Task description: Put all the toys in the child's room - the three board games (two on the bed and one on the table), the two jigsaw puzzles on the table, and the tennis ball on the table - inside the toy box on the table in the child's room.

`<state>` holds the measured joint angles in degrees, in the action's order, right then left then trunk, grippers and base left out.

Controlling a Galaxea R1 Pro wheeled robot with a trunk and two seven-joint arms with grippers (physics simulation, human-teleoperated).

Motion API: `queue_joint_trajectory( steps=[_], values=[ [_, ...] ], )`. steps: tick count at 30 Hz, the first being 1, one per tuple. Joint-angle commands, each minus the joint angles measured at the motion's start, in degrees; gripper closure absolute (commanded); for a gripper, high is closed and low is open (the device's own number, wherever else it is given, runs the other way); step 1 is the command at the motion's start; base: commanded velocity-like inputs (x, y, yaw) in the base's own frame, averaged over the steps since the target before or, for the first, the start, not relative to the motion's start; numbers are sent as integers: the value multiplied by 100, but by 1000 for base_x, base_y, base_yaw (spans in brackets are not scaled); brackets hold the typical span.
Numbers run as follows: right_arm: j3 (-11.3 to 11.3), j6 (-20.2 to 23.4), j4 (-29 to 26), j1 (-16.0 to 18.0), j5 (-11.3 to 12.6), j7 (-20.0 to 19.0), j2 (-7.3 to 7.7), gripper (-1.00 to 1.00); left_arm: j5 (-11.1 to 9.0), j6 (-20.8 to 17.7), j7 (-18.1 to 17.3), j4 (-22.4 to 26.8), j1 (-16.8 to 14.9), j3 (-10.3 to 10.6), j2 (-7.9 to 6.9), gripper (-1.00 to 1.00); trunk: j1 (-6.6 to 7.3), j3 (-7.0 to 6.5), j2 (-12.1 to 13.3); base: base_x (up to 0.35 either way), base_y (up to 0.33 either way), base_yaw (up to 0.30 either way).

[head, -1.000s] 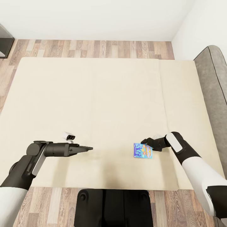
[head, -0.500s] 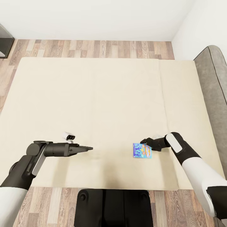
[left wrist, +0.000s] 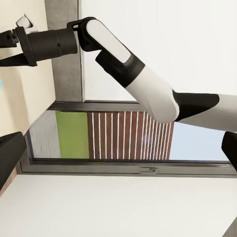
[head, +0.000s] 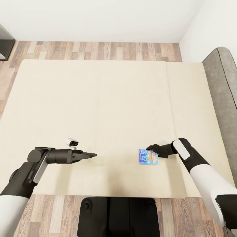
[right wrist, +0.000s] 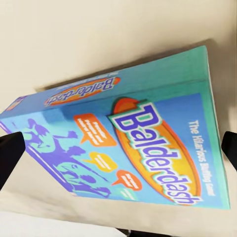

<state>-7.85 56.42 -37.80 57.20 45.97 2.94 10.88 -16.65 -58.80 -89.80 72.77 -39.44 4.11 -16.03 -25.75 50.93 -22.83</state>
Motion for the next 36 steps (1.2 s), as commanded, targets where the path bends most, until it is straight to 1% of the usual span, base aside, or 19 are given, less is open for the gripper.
queue_joint_trajectory(
  steps=[1,26,36],
  values=[
    [-29,10,-6,2,39,31,8,-100,-5,-61,-20,0,-3,11,-5,-100,-3,6,-9,-17,0,0],
    [-24,10,-8,2,38,28,10,-100,2,-60,-20,0,-3,20,-1,-100,-3,6,-9,-2,0,0],
    [-30,10,-8,2,40,28,11,-100,4,-60,-20,0,-3,20,-4,-100,-3,6,-9,0,58,0]
  ],
)
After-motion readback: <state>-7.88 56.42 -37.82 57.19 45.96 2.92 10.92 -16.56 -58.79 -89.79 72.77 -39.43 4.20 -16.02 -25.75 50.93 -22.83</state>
